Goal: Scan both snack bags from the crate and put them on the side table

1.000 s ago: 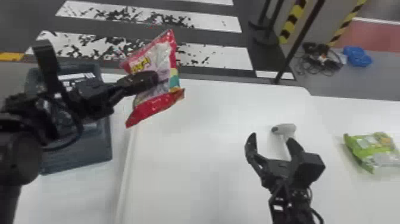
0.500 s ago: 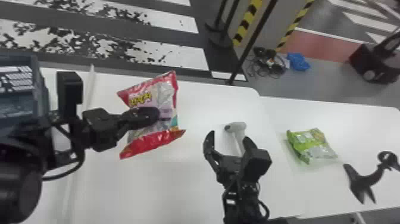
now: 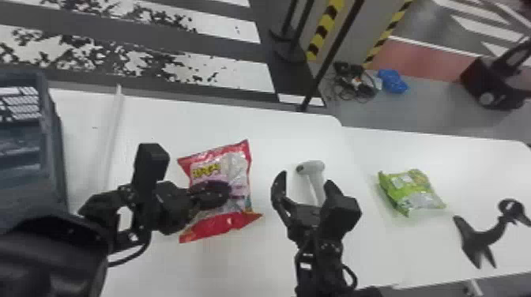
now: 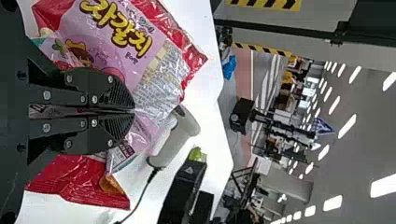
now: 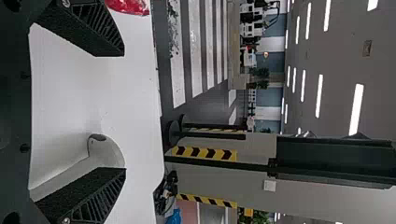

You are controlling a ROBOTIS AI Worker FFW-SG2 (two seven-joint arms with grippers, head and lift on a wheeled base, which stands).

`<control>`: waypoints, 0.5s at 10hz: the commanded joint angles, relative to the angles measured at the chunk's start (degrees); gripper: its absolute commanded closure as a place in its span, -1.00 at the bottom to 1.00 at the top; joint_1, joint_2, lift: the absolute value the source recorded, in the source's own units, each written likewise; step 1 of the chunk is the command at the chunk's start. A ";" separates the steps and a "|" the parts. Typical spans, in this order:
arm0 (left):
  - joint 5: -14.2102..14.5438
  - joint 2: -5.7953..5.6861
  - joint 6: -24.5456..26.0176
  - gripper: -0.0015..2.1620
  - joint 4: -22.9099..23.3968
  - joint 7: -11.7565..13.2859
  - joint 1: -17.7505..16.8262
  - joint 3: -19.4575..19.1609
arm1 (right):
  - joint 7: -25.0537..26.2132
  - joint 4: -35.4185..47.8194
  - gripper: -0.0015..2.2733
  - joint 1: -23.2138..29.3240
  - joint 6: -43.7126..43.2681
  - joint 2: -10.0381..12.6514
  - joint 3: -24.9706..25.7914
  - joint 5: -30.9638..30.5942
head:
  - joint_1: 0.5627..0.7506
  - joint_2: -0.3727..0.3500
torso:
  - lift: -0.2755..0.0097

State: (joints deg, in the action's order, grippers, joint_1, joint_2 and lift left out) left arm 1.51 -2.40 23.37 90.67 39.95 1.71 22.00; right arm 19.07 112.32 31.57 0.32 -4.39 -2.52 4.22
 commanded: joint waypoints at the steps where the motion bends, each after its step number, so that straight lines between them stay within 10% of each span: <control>1: -0.19 0.03 -0.91 -1.00 -0.85 -1.20 0.14 0.77 | 0.00 0.27 -0.96 0.16 0.00 -0.01 -0.03 0.00 | 0.41 -0.94 | 0.32; 5: -0.19 -0.85 -7.06 -0.93 8.03 -3.39 5.85 -4.77 | -0.09 1.06 -0.96 0.68 0.17 -0.10 -0.12 0.00 | 0.41 -0.94 | 0.32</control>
State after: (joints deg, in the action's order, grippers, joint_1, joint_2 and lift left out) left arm 1.29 -3.09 16.98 96.59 36.68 6.06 18.54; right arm 19.01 113.14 32.10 0.40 -4.42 -2.65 4.22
